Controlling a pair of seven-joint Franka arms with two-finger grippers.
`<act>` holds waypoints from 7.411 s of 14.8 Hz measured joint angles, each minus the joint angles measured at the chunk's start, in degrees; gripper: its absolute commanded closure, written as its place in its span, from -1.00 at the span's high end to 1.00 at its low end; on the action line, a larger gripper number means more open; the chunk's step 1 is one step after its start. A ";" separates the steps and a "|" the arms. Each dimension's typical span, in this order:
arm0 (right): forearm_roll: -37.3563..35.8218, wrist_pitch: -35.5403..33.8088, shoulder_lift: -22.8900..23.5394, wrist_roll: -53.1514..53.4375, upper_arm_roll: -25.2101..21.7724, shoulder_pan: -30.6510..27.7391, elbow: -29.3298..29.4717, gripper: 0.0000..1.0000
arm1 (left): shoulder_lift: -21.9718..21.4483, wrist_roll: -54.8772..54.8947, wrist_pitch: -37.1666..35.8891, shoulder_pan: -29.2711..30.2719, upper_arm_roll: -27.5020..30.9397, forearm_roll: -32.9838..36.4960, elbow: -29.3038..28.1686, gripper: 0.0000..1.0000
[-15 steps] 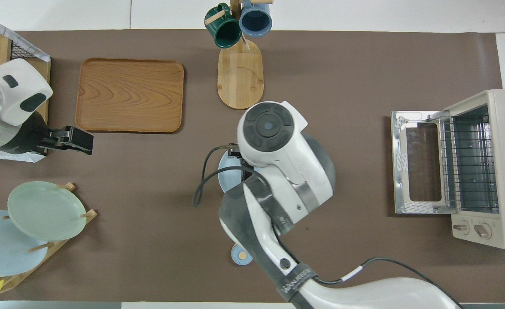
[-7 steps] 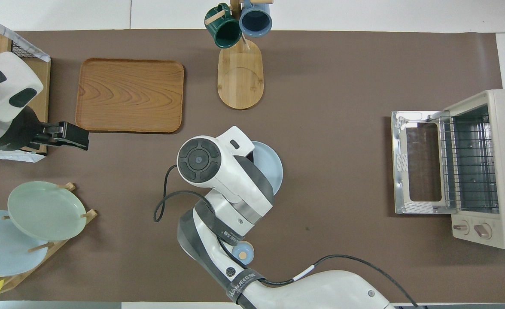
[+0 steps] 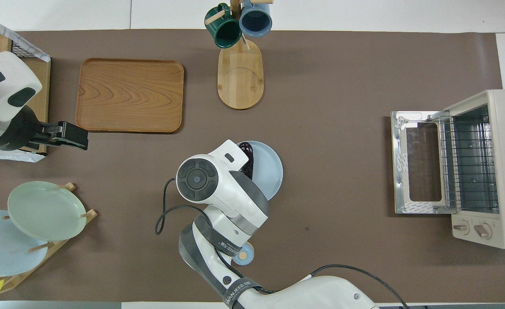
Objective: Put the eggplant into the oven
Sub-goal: 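Grasp the eggplant on the plate with the right gripper and lift, then carry the eggplant with the right gripper into the open oven, then release the eggplant inside the oven and withdraw the right gripper, then push the oven door shut with the right gripper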
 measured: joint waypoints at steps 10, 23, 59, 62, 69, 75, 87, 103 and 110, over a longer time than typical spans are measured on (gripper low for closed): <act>-0.77 4.82 0.01 0.00 -0.06 0.16 -3.88 -1.00 | 0.00 0.00 -0.01 0.78 -0.04 0.00 0.00 1.00; -11.26 -21.97 -5.22 -12.95 -1.48 -8.61 4.93 -1.00 | 0.00 0.00 -0.01 0.83 -0.27 -0.02 0.00 1.00; -5.97 -9.73 -32.05 -55.07 -0.54 -44.50 -28.84 -0.96 | 0.00 0.00 -0.02 1.01 0.30 -0.02 0.00 1.00; -5.78 -6.62 -30.76 -46.44 -0.44 -40.22 -29.48 -1.00 | 0.00 0.00 -0.02 1.01 0.30 -0.02 0.00 1.00; -5.78 5.32 -26.04 -43.29 -0.64 -39.07 -36.86 -1.00 | 0.00 0.00 -0.02 1.01 0.30 -0.02 0.00 1.00; -5.80 7.19 -25.60 -43.26 -0.76 -39.65 -38.44 -1.00 | 0.00 0.00 -0.02 1.01 0.30 -0.02 0.00 1.00; -13.92 9.25 -25.60 -43.11 0.32 -40.03 -40.41 -1.00 | 0.00 0.00 -0.02 1.01 0.30 -0.02 0.00 1.00; -12.50 -22.68 -28.94 -60.32 -1.05 -49.76 -15.37 -1.00 | 0.00 0.00 -0.02 1.01 0.30 -0.02 0.00 1.00; -5.73 -36.03 -28.89 -57.88 -0.26 -44.38 1.45 -1.00 | 0.00 0.00 -0.02 1.01 0.30 -0.02 0.00 1.00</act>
